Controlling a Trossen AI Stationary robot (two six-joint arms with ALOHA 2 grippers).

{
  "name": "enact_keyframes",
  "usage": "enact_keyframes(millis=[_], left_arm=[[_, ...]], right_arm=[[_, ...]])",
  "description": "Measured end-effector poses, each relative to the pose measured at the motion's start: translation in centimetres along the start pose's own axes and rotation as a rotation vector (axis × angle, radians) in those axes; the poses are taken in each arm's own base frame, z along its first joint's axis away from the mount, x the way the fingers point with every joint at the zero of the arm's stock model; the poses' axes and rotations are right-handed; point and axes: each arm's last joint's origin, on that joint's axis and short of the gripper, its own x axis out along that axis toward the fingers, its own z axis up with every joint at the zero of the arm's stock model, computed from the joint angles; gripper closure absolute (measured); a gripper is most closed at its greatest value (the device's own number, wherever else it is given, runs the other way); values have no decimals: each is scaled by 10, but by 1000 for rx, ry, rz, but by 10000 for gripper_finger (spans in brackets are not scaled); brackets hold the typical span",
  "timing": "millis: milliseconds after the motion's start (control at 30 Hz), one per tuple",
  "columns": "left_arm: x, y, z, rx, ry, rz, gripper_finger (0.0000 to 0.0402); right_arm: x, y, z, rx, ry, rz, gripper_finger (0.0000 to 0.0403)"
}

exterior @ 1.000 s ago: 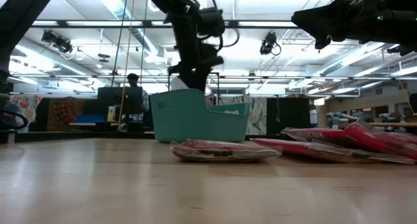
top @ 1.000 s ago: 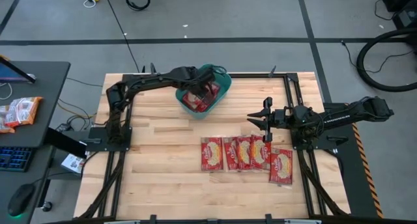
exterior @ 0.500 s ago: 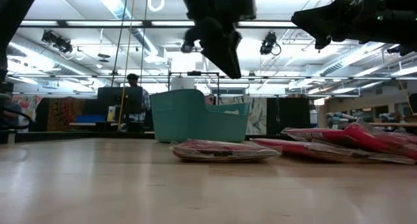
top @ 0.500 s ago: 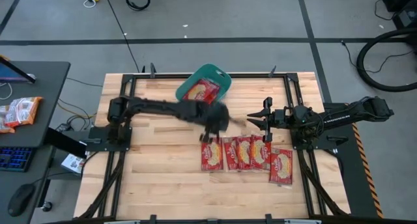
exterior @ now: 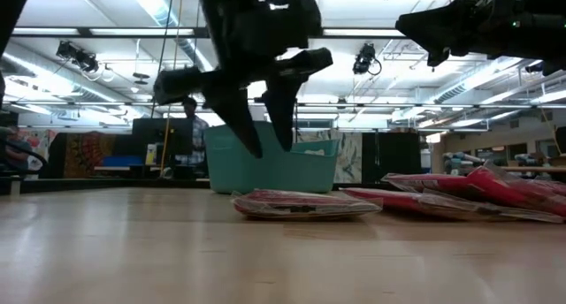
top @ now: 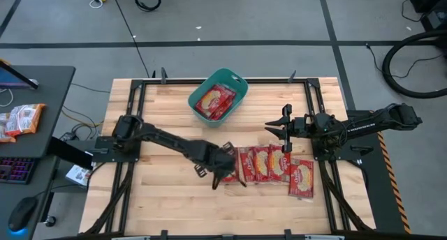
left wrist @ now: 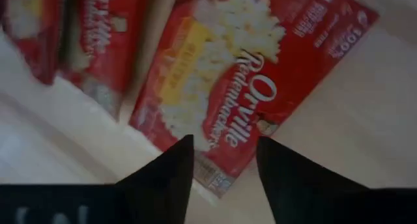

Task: Sort popcorn bags into baskets
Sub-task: Put the popcorn bag into the green bin

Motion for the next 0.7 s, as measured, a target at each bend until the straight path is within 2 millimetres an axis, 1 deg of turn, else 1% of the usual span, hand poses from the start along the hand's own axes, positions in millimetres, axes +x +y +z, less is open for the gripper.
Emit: enact_keyframes(millis=[167,300,400,500,600,700], left_arm=[[11,-16,4,162,-1,29,173],[19,-28,1,293,38,32,155],[26,-33,-3,338,59,37,155],[31,-34,-3,353,37,76,164],[37,-37,-3,393,25,103,181],[39,-39,-3,422,7,101,206]], right_arm=[[0,0,0,0,0,0,325],[0,0,0,0,0,0,325],[0,0,0,0,0,0,325],[0,0,0,0,0,0,325],[0,0,0,0,0,0,325],[0,0,0,0,0,0,325]])
